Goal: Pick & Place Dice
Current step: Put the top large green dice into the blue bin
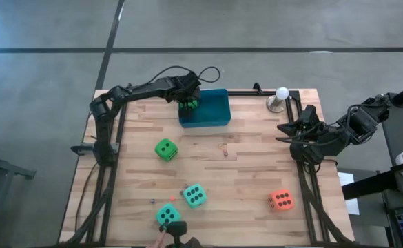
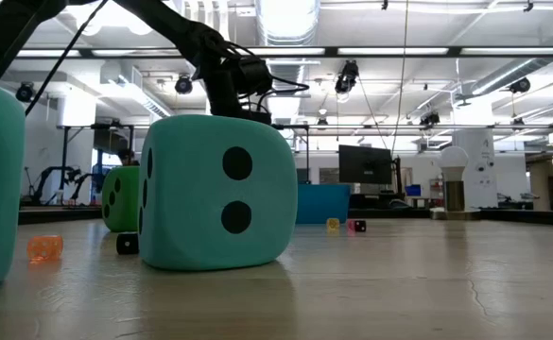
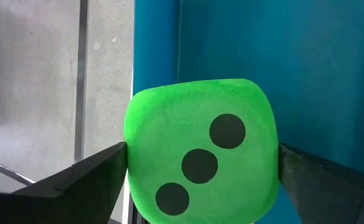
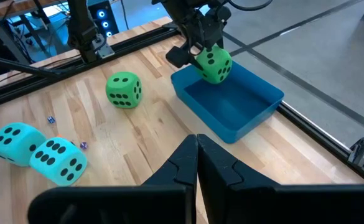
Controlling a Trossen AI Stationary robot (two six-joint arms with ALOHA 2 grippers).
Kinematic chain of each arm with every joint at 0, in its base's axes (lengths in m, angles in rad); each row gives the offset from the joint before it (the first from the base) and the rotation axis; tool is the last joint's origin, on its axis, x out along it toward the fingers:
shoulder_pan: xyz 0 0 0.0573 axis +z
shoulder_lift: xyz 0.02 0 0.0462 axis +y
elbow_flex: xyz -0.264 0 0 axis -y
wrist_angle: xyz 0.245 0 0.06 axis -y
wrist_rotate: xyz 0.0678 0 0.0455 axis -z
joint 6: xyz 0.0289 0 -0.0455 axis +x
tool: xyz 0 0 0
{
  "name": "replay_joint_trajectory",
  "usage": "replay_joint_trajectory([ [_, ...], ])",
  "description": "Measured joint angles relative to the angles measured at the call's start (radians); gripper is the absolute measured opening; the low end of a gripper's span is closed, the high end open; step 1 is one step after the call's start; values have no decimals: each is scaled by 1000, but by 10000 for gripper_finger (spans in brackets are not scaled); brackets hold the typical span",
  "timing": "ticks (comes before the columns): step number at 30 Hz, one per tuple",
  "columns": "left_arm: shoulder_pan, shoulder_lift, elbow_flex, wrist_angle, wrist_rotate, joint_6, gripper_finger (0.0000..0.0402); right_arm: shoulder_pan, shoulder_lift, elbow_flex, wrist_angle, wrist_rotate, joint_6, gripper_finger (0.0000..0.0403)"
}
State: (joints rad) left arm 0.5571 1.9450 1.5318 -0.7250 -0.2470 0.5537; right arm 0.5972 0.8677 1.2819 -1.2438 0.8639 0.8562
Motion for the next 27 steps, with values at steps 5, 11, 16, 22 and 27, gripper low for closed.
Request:
replay_joint_trajectory([
  [5, 0, 0, 0, 0, 0, 0, 397, 0, 0, 0, 0, 0, 0, 8],
  [11, 0, 0, 0, 0, 0, -3, 394, 0, 0, 0, 0, 0, 0, 8],
  [16, 0, 0, 0, 0, 0, -3, 395, 0, 0, 0, 0, 0, 0, 8],
  [22, 0, -1, 0, 0, 0, -4, 398, 0, 0, 0, 0, 0, 0, 8],
  [27, 0, -1, 0, 0, 0, -4, 395, 0, 0, 0, 0, 0, 0, 8],
])
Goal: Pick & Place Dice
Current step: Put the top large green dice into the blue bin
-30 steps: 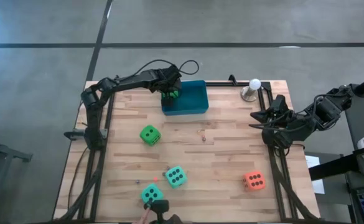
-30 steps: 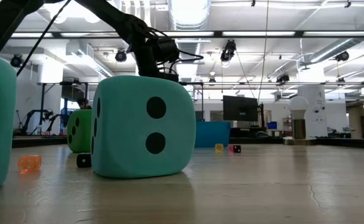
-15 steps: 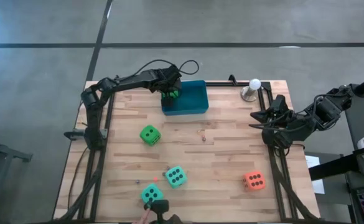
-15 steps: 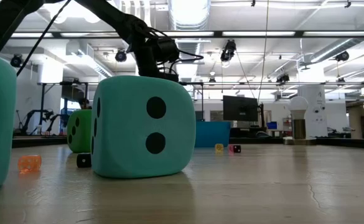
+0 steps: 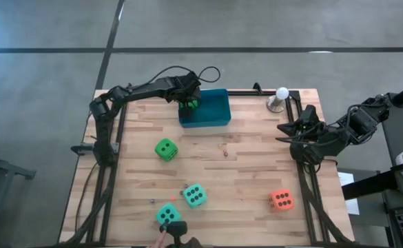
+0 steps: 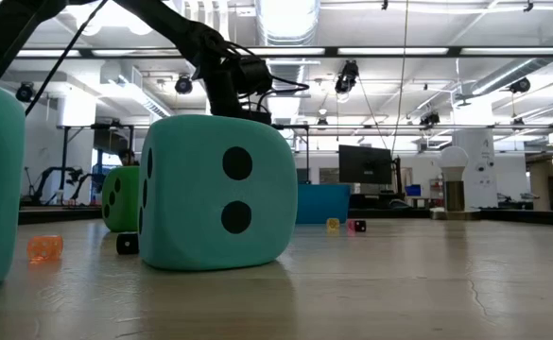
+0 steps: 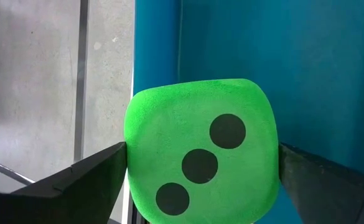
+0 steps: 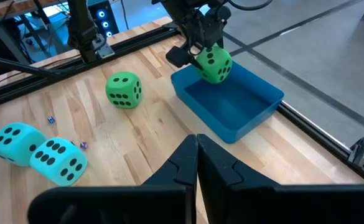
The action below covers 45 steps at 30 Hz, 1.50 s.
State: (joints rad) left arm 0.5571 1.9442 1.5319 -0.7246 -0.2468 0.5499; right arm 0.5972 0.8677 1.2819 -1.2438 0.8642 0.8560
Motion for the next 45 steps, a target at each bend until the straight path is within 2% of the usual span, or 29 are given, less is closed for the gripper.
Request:
replay_joint_trajectory([
  [22, 0, 0, 0, 2, 0, -2, 397, 0, 0, 0, 0, 0, 0, 8],
  [36, 0, 0, 0, 0, -8, 0, 382, 0, 0, 0, 0, 0, 0, 8],
  [45, 0, 0, 0, -1, -15, -7, 358, 0, 0, 0, 0, 0, 0, 8],
])
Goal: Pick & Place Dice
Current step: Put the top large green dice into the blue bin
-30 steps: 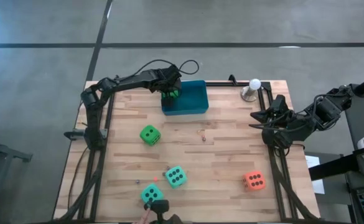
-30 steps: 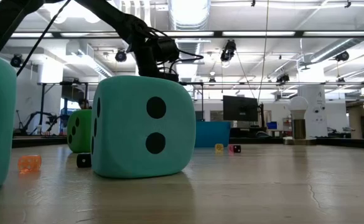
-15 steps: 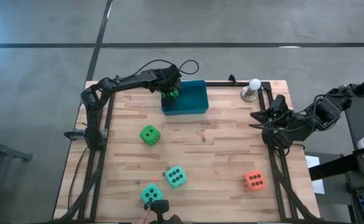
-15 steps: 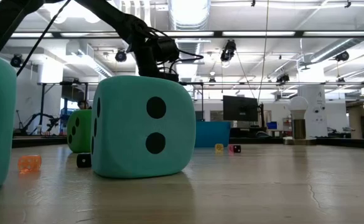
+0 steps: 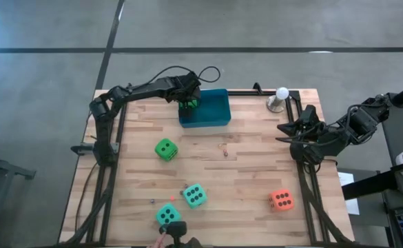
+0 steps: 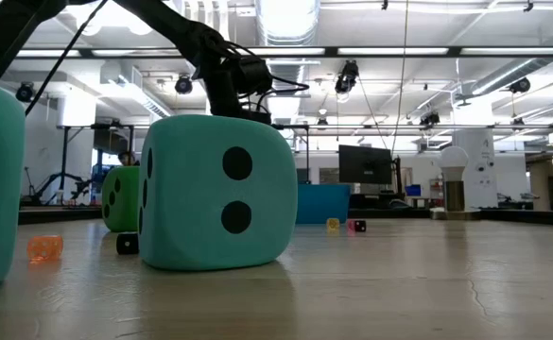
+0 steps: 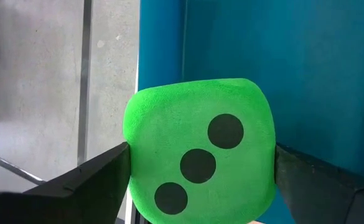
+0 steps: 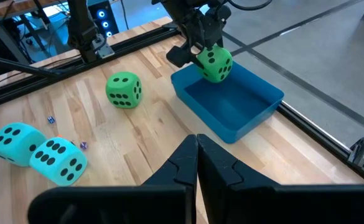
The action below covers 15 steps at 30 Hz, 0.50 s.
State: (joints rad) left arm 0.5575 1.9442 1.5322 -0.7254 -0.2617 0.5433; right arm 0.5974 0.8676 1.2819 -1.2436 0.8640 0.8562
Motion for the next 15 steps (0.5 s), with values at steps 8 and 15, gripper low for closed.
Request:
replay_joint_trajectory([
  [8, 0, 0, 0, 0, 19, -16, 386, 0, 0, 0, 0, 0, 0, 8],
  [15, 0, 0, 0, 0, 19, -16, 390, 0, 0, 0, 0, 0, 0, 8],
])
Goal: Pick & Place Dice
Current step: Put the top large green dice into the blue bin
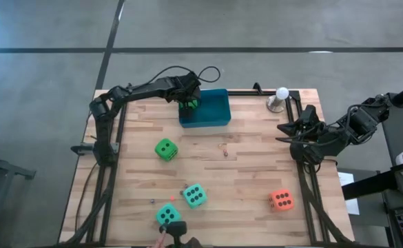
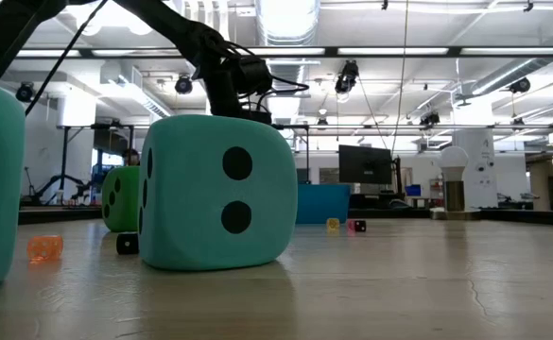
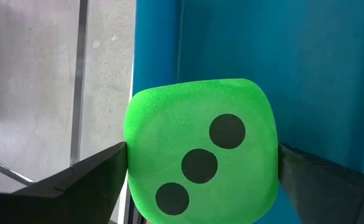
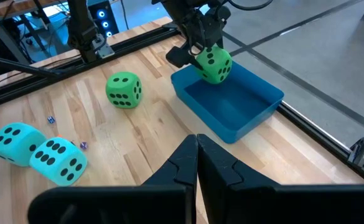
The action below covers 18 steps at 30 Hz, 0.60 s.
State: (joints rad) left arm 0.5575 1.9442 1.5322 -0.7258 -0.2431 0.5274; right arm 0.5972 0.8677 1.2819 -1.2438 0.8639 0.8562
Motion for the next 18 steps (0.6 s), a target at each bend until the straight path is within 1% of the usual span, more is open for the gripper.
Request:
replay_joint_trajectory([
  [5, 0, 0, 1, 2, 0, 25, 398, 0, 0, 0, 0, 0, 0, 8],
  [13, 0, 0, 1, 6, -1, 43, 393, 0, 0, 0, 0, 0, 0, 8],
  [18, 0, 0, 1, 8, -42, 45, 398, 0, 0, 0, 0, 0, 0, 8],
])
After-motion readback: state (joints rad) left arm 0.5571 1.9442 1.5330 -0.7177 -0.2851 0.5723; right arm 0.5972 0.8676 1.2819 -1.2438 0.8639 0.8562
